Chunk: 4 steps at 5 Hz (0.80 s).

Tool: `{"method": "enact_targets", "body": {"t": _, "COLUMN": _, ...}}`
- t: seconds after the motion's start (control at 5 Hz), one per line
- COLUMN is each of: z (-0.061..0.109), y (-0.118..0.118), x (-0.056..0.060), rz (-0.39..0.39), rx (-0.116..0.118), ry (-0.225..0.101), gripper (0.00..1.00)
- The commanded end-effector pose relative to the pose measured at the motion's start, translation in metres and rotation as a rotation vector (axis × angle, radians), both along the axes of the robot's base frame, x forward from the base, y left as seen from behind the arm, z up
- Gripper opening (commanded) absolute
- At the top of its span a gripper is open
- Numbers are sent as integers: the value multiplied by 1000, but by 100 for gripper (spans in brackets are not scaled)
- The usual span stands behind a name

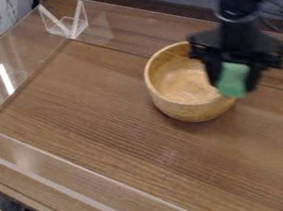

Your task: Put green stick into wooden bowl

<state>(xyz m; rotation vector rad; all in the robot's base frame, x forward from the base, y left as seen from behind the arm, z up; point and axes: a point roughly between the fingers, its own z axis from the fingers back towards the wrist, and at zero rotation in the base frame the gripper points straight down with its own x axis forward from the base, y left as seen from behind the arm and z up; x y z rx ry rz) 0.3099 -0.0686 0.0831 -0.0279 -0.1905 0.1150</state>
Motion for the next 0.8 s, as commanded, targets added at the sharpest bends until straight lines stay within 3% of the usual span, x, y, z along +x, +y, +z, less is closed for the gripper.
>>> {"method": "enact_targets", "body": {"t": 0.0, "z": 22, "y": 12, "x": 5, "rz": -12, "rx": -22, "ry": -75, "gripper": 0}}
{"method": "enact_targets", "body": {"t": 0.2, "z": 20, "y": -9, "x": 2, "rz": -28, "rx": -31, "ry": -76, "gripper": 0}}
{"method": "enact_targets", "body": {"t": 0.4, "z": 19, "y": -2, "x": 4, "rz": -23, "rx": -23, "ry": -75, "gripper": 100}}
{"method": "enact_targets", "body": {"t": 0.6, "z": 20, "y": 4, "x": 4, "rz": -18, "rx": -19, "ry": -72, "gripper": 100}}
